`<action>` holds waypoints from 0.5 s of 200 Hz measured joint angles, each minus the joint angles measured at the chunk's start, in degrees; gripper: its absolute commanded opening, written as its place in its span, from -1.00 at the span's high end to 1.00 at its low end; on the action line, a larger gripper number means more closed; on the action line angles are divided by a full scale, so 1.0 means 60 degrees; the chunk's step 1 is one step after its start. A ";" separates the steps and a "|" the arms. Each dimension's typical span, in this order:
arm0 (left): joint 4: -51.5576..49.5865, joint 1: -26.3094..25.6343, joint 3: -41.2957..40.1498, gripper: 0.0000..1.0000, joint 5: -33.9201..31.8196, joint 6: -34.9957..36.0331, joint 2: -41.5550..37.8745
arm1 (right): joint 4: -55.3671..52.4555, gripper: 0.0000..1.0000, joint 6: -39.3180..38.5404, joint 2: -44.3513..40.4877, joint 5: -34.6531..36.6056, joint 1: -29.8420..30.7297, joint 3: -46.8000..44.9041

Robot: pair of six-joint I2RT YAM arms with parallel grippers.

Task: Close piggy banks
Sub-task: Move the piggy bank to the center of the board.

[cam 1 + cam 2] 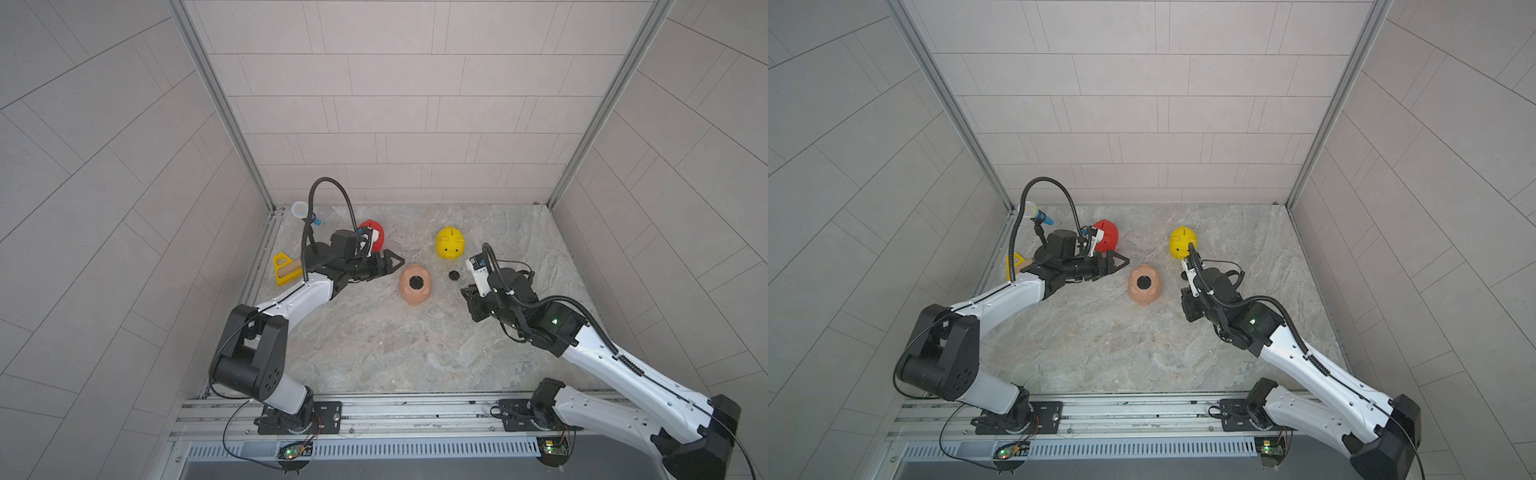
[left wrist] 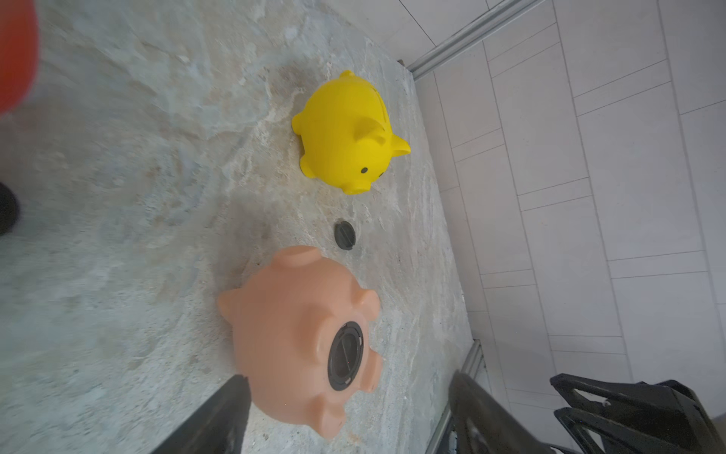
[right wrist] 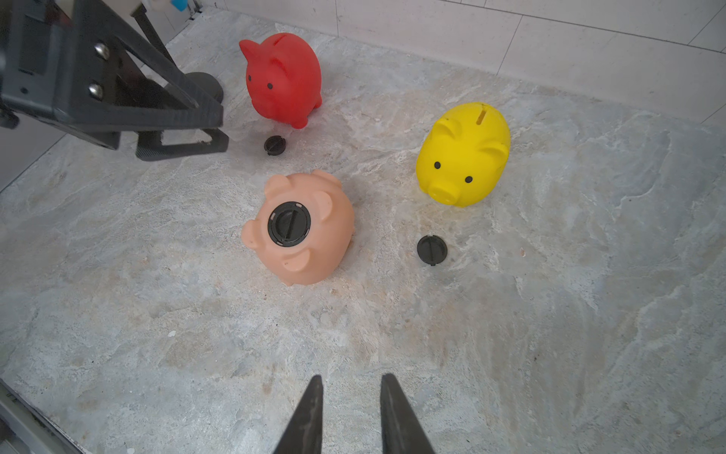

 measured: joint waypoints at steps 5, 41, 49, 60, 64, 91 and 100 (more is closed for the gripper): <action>-0.0302 -0.0015 0.0138 -0.72 -0.0270 0.0164 -0.0149 | -0.0004 0.55 0.0000 -0.0004 -0.0033 -0.0015 0.0000; -0.2058 -0.0146 0.0725 -0.78 -0.2291 0.1053 -0.1421 | -0.0004 0.52 0.0011 -0.0076 -0.0200 -0.0058 0.0000; -0.2382 -0.0186 0.0725 -0.80 -0.2743 0.1191 -0.1756 | -0.0007 0.50 0.0029 -0.0120 -0.0208 -0.0062 0.0000; -0.2779 -0.0259 0.0714 -0.86 -0.3351 0.1337 -0.2135 | -0.0004 0.49 0.0036 -0.0226 -0.0237 -0.0095 0.0000; -0.2903 -0.0302 0.0703 -0.87 -0.3566 0.1406 -0.2269 | -0.0004 0.49 0.0044 -0.0280 -0.0237 -0.0102 0.0000; -0.3814 -0.0918 0.0597 -0.90 -0.5588 0.1789 -0.3253 | 0.0004 0.55 0.0076 -0.0674 -0.0237 -0.0168 0.0000; -0.3985 -0.1224 0.0535 -0.92 -0.6349 0.1912 -0.3574 | 0.0007 0.55 0.0109 -0.0761 -0.0248 -0.0182 0.0000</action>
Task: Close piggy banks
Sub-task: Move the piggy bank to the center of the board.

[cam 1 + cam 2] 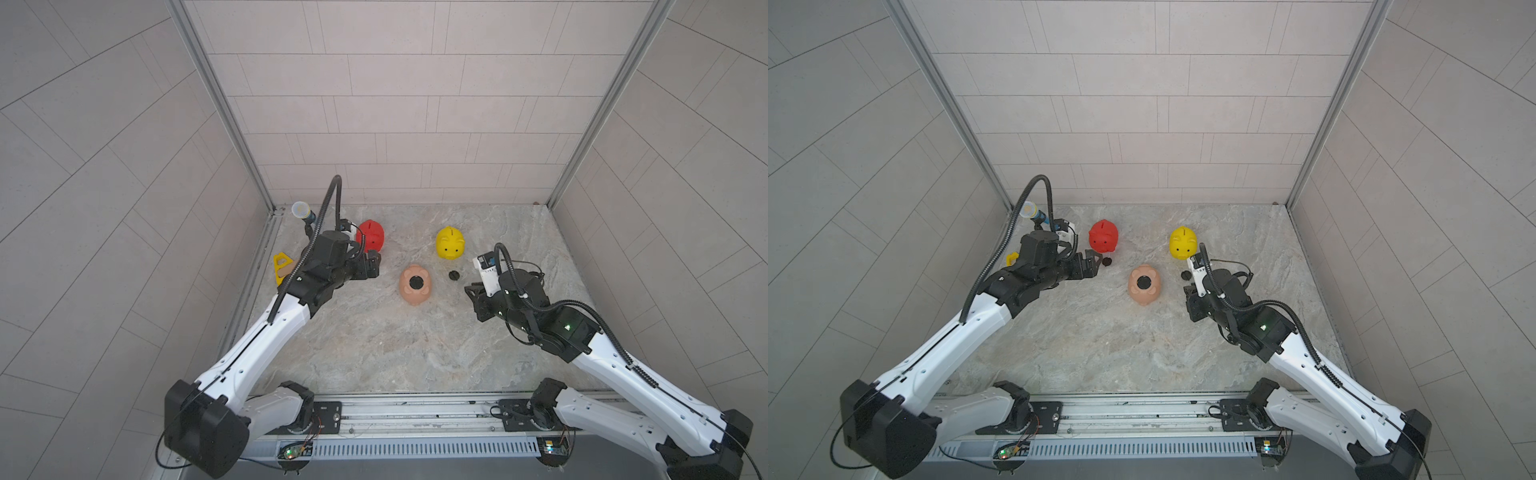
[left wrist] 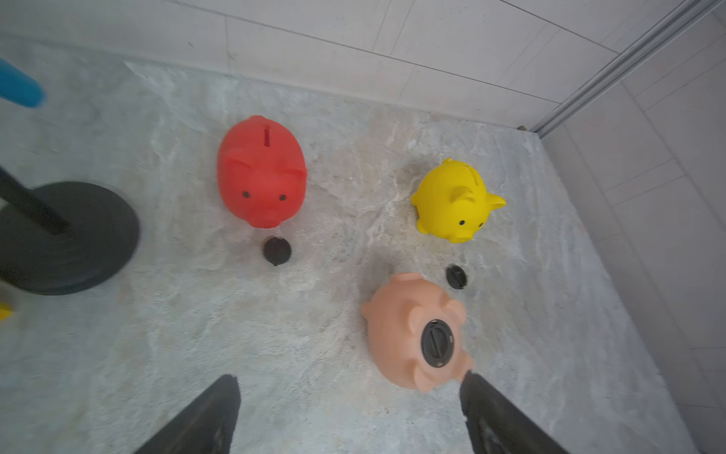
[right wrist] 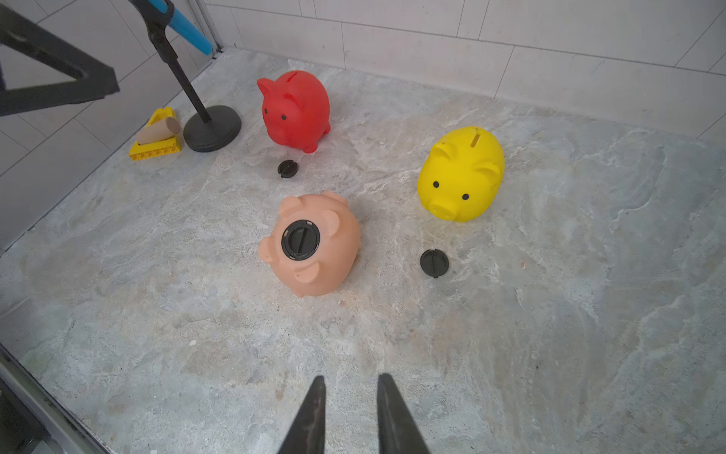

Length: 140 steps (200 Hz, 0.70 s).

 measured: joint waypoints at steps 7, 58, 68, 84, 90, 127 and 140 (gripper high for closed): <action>-0.0146 -0.0178 -0.0015 -0.93 -0.0484 0.0080 -0.0197 | 0.0000 0.55 0.0004 -0.0047 -0.0007 0.0000 0.0000; -0.1468 -0.0510 0.1242 -0.95 -0.2178 0.0415 0.0809 | 0.0004 0.50 0.0073 -0.0076 -0.0087 -0.0138 0.0000; -0.1639 -0.0510 0.1705 -0.95 -0.2291 0.0492 0.1337 | 0.0007 0.49 0.0076 -0.0080 -0.0109 -0.0186 0.0000; -0.1861 -0.0506 0.2357 -0.96 -0.2339 0.0645 0.2138 | 0.0007 0.49 0.0106 -0.0080 -0.0157 -0.0237 0.0000; -0.1942 -0.0477 0.2616 -0.96 -0.2335 0.0707 0.2448 | 0.0007 0.48 0.0109 -0.0080 -0.0171 -0.0248 0.0000; -0.2463 -0.0113 0.4499 -0.96 -0.1993 0.1016 0.4444 | 0.0004 0.47 0.0120 -0.0091 -0.0222 -0.0251 0.0000; -0.2605 0.0098 0.5144 -0.96 -0.1861 0.1078 0.5104 | 0.0004 0.47 0.0138 -0.0091 -0.0240 -0.0251 0.0000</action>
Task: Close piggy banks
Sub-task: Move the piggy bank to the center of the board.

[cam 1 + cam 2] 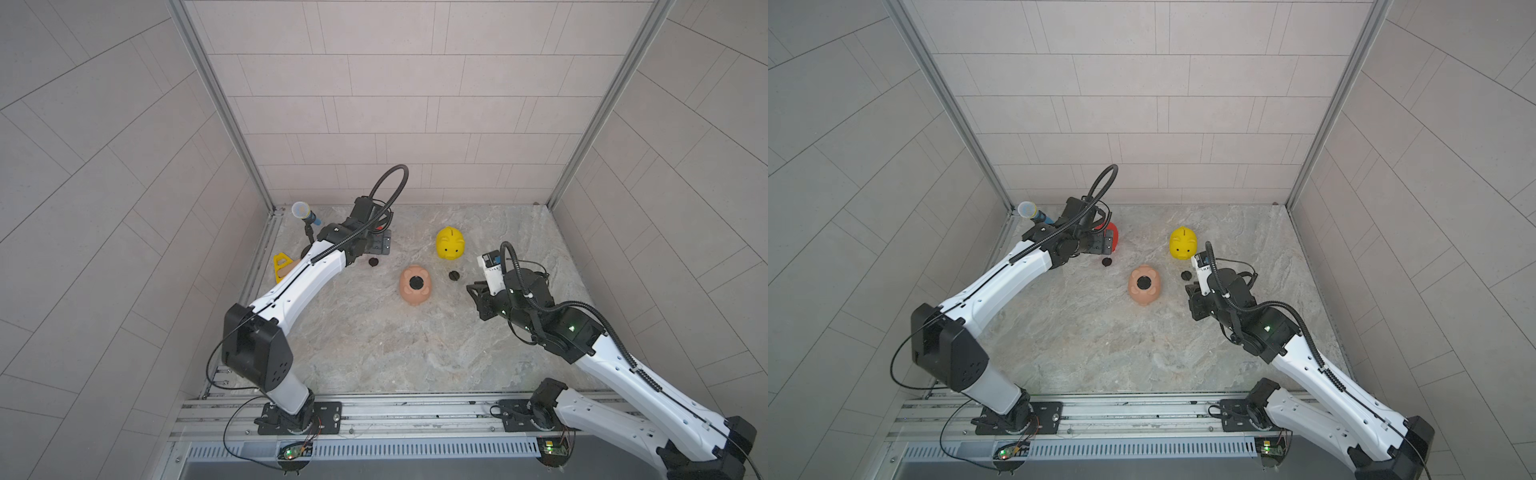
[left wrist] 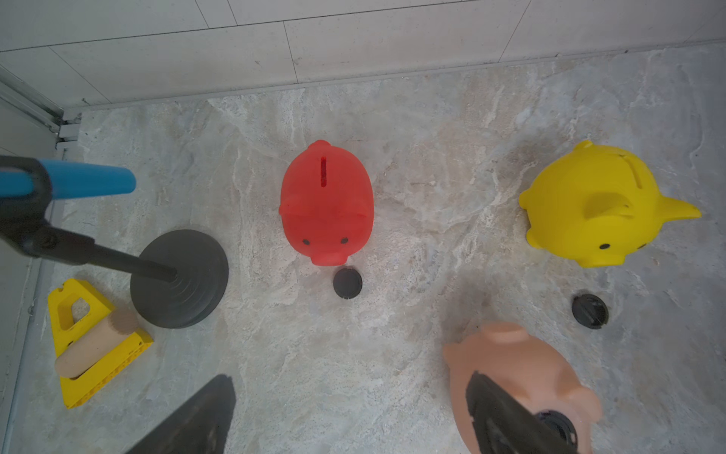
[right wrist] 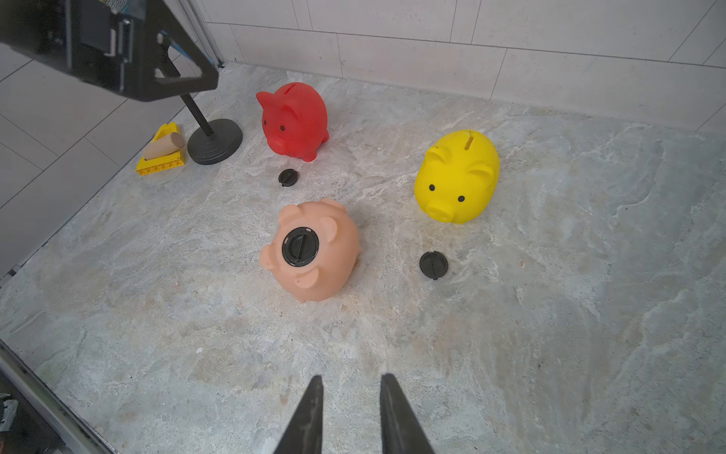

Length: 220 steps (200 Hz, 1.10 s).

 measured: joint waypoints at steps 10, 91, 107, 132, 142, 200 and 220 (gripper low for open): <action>-0.0124 0.0193 0.0510 -0.96 0.0127 0.0029 0.0514 | 0.0000 0.47 0.0000 0.0000 -0.0015 -0.0004 0.0000; -0.1191 0.1330 0.4535 -0.96 0.1071 0.0204 0.4433 | -0.0007 0.46 0.0007 0.0015 -0.0193 -0.0080 0.0000; -0.1421 0.1461 0.5300 -0.96 0.1151 0.0244 0.5147 | -0.0007 0.46 0.0011 0.0051 -0.0211 -0.0106 0.0000; -0.1596 0.1585 0.6364 -0.96 0.1297 0.0379 0.6102 | -0.0011 0.45 0.0011 0.0142 -0.0226 -0.0124 0.0000; -0.1610 0.1606 0.6648 -0.96 0.1351 0.0441 0.6375 | -0.0015 0.45 0.0015 0.0193 -0.0240 -0.0124 0.0000; -0.1749 0.1676 0.8550 -0.92 0.1596 0.0583 0.7752 | -0.0022 0.44 0.0022 0.0339 -0.0295 -0.0171 0.0000; -0.1687 0.1690 0.8728 -0.90 0.1581 0.0586 0.7967 | -0.0018 0.44 0.0040 0.0339 -0.0324 -0.0178 0.0000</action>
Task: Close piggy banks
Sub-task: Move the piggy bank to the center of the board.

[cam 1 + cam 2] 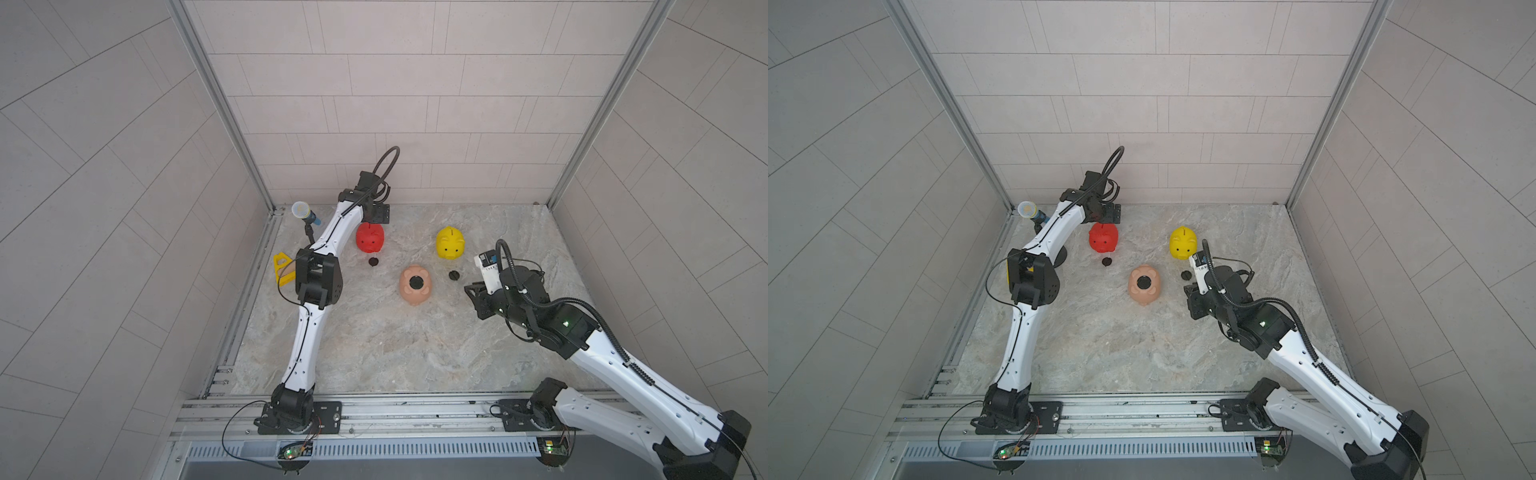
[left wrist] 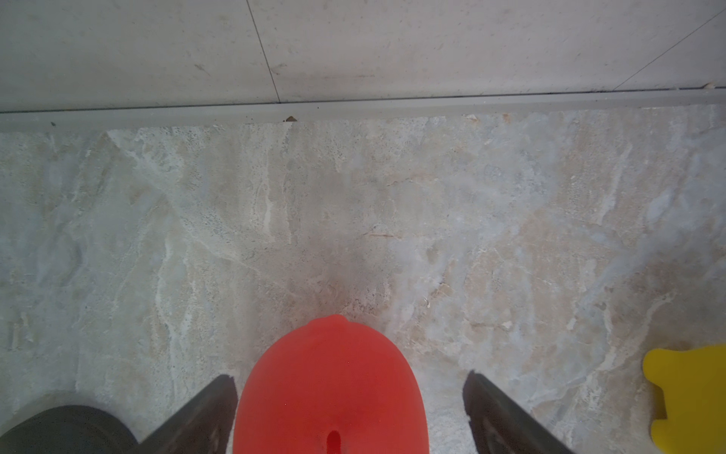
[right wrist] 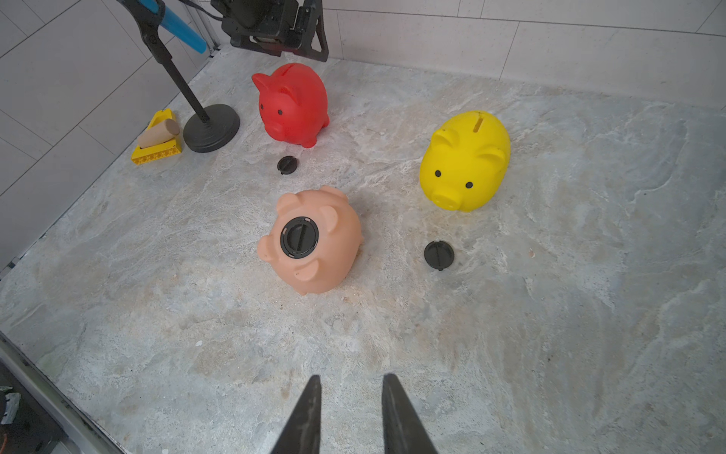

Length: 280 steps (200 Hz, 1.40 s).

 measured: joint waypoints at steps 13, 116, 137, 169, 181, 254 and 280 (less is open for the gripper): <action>0.0004 0.0007 0.0062 -0.88 -0.0015 0.0000 0.0146 | 0.0000 0.44 0.0004 0.0011 -0.0011 -0.0007 0.0000; -0.0251 0.0120 0.0736 -0.69 -0.0157 -0.0058 0.1024 | -0.0011 0.43 0.0011 0.0175 -0.0109 -0.0069 0.0000; -0.0299 0.0120 0.0736 -0.66 -0.0138 -0.0135 0.1024 | -0.0015 0.43 0.0022 0.0182 -0.0117 -0.0084 0.0000; -0.0361 0.0109 0.0448 -0.63 -0.0040 -0.0273 0.0958 | -0.0022 0.42 0.0040 0.0189 -0.0138 -0.0135 0.0000; -0.0182 0.0095 0.0076 -0.63 0.0004 -0.0342 0.0787 | -0.0036 0.42 0.0040 0.0189 -0.0142 -0.0135 0.0000; 0.0095 -0.0076 -0.1803 -0.60 0.0306 -0.1133 -0.0248 | -0.0036 0.42 0.0044 0.0149 -0.0200 -0.0178 0.0000; 0.0164 -0.0168 -0.2572 -0.59 0.0339 -0.1268 -0.0685 | -0.0036 0.42 0.0047 0.0149 -0.0273 -0.0193 0.0000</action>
